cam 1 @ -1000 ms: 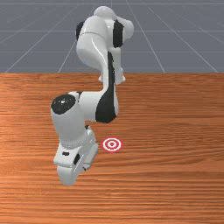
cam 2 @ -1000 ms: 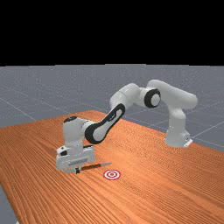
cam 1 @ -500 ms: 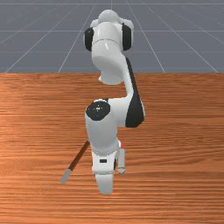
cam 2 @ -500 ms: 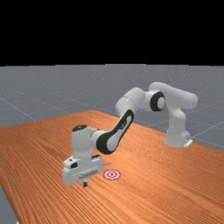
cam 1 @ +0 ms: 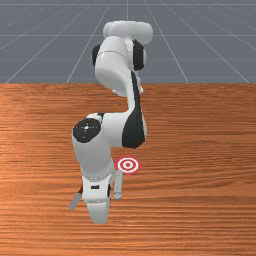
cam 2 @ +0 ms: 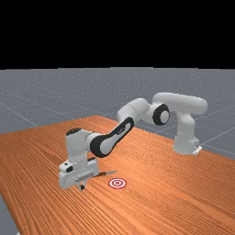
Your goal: Pick up the pen and put it to the marker
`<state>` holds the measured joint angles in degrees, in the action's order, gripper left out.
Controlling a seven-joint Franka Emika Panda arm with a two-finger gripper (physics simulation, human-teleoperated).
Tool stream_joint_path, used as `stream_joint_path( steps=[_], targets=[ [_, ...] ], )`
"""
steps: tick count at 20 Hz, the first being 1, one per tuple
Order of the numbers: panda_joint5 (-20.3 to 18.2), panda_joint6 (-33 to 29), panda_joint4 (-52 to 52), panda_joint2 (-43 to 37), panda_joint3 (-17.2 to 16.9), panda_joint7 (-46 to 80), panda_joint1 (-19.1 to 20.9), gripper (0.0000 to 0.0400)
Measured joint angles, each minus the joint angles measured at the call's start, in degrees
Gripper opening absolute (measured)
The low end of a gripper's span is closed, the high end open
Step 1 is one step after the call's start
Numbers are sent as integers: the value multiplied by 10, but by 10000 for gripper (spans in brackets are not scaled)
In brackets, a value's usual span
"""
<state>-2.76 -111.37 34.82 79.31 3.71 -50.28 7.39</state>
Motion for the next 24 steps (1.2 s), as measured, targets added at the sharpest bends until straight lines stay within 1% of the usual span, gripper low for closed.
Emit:
stream_joint_path(
  steps=[8, 9, 10, 11, 13, 15, 16, 17, 18, 19, 21, 22, 23, 24],
  targets=[
    [0, 0, 0, 0, 0, 0, 1, 0],
    [-16, -8, 29, -14, 16, -17, 12, 0],
    [-7, -33, 65, -33, -2, 26, 1, 0],
    [-14, -52, 91, -46, -8, 74, -5, 0],
    [-19, -71, 119, -61, -11, 118, -23, 0],
    [-16, -67, 132, -72, -6, 108, -34, 0],
    [-11, -137, 210, -114, 6, 50, -27, 0],
    [-11, -124, 210, -123, 5, 52, -28, 0],
    [-11, -133, 227, -137, 6, 51, -27, 0],
    [-10, -113, 217, -139, 4, 54, -28, 0],
    [-10, -99, 213, -146, 4, 56, -28, 0],
    [-11, -69, 188, -138, 0, 74, -30, 0],
    [-10, -86, 208, -150, 3, 59, -28, 0],
    [1, -45, 161, -129, 11, -2, -22, 0]
  ],
)
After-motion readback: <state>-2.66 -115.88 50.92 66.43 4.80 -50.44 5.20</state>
